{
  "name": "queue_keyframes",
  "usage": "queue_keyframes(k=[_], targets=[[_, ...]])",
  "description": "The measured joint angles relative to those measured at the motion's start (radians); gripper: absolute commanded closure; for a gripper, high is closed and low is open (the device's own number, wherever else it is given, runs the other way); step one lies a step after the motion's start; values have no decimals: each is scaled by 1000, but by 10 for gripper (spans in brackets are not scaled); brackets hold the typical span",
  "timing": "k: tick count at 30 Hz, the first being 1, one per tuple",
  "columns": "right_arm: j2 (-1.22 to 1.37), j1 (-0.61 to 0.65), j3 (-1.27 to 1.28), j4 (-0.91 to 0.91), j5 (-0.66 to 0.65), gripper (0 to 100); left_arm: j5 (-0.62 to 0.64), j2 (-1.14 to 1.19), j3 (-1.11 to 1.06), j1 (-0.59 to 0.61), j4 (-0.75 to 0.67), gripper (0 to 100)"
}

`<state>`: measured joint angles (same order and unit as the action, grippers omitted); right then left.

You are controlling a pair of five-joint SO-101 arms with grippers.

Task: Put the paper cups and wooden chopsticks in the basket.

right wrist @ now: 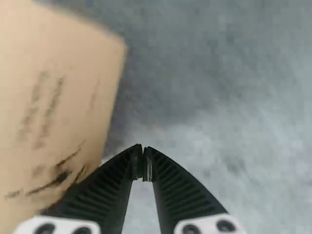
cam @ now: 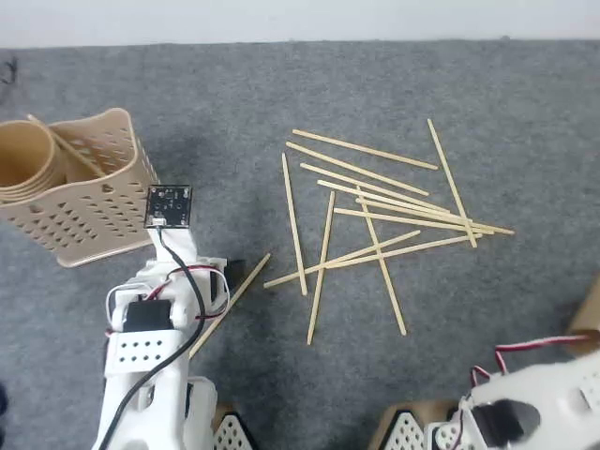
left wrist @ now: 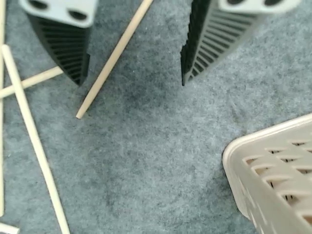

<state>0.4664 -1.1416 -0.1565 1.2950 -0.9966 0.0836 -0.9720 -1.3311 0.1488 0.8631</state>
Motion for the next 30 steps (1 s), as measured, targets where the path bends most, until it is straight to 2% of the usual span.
queue_keyframes(k=[10, 17, 21, 28, 30], targets=[[0, 407, 0, 51, 239, 991, 0, 0, 0, 2, 0, 710], [-52, 660, 0, 155, 342, 991, 0, 0, -17, 0, -37, 710], [-215, 697, 0, 227, 359, 991, 0, 0, -17, 2, -37, 710], [-462, 698, 0, 448, 359, 990, 0, 0, -17, 2, -37, 710], [-535, 687, 26, 460, 359, 982, 0, 0, -17, 2, -37, 710]])
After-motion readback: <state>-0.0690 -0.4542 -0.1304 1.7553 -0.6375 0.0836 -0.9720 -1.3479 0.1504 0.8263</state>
